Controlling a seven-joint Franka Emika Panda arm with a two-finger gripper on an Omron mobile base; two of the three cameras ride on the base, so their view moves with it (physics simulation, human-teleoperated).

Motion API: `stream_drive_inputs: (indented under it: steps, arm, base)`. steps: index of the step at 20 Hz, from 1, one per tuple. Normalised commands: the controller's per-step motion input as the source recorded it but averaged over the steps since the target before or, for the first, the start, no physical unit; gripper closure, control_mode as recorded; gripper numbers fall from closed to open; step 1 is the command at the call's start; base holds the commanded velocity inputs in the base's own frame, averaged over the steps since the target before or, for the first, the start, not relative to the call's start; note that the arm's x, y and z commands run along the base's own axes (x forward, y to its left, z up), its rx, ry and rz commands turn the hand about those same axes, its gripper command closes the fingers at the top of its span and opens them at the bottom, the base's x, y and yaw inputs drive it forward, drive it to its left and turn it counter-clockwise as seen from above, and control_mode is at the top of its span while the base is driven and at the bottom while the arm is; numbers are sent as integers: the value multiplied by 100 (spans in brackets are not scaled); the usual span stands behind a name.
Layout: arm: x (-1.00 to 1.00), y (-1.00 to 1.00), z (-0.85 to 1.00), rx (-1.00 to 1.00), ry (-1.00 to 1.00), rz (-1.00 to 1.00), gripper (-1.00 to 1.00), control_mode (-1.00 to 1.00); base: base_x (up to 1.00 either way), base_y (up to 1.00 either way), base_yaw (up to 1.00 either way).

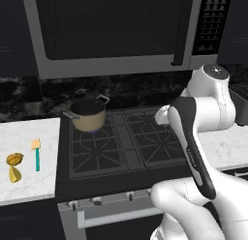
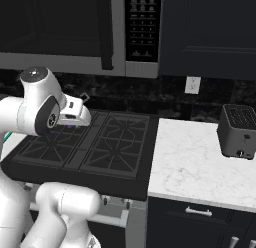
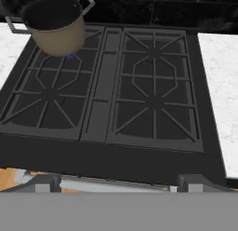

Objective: Put the squash and lemon wedge in the pot. Retrieve the spatula and lightly stir the vegetables in the pot.

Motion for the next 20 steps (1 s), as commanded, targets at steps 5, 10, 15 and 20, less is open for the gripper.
stream_drive_inputs:
  steps: [5,10,15,20]
  arm:
    - [0,85,15,1,0,0,-100,-100]
    - [3,29,23,0,0,0,-100,-100]
    - [0,38,5,0,-1,0,-100,-100]
    - [0,49,0,1,0,0,-100,-100]
  base:
    - [0,0,0]
    - [0,0,0]
    - [0,0,0]
    - [0,0,0]
